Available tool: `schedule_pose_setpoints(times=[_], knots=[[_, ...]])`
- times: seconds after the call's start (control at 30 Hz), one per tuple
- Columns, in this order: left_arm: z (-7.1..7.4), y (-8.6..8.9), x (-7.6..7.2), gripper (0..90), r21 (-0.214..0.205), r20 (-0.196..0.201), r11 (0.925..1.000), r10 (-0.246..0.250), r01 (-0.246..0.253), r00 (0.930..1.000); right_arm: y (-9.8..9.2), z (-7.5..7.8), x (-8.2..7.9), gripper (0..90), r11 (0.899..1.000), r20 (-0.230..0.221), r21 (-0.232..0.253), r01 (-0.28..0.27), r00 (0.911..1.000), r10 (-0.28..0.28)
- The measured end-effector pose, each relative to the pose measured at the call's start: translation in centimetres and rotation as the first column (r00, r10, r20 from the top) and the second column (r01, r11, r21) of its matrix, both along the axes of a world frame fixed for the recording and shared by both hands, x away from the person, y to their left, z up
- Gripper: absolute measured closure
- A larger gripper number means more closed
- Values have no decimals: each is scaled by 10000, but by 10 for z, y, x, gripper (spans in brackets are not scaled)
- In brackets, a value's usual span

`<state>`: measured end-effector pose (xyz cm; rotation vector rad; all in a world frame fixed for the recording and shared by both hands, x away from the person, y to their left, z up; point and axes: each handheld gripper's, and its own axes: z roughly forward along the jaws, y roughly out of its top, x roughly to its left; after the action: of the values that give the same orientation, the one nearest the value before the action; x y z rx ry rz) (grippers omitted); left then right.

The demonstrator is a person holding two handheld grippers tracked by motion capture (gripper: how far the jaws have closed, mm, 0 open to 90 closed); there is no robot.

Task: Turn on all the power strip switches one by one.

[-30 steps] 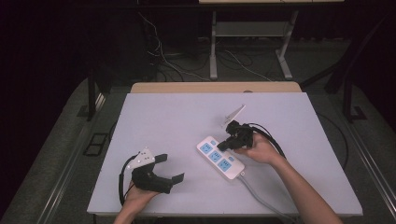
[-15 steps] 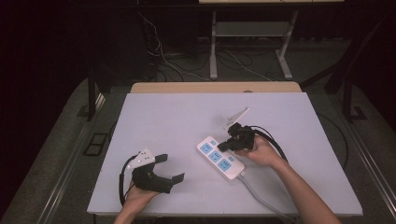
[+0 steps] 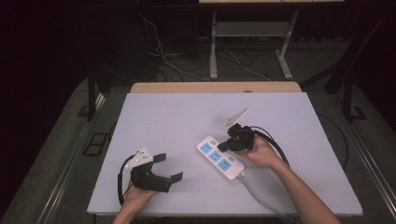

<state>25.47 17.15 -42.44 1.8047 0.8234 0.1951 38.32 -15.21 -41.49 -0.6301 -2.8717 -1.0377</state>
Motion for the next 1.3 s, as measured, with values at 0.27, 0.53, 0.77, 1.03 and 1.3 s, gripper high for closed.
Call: schedule_pose_setpoints(times=[0.27,0.53,0.77,1.03,1.3], knots=[[0,-2,-1,0,47,6,9999,-102,102,9999,1,2,1,900,10000,-124,-26,76,9999,-76],[0,-2,-1,0,20,3,10000,-97,97,10000,1,8,1,900,9998,-333,173,33,9994,-27],[0,-1,-1,0,17,6,10000,-78,78,10000,-3,16,1,900,9994,-433,331,29,9991,-14],[0,-1,-1,0,10,25,10000,-82,82,10000,-2,30,5,900,9995,-319,306,-60,9995,70],[1,0,-1,0,-5,32,10000,-71,71,10000,2,37,11,900,9998,-280,194,-75,9996,81]])
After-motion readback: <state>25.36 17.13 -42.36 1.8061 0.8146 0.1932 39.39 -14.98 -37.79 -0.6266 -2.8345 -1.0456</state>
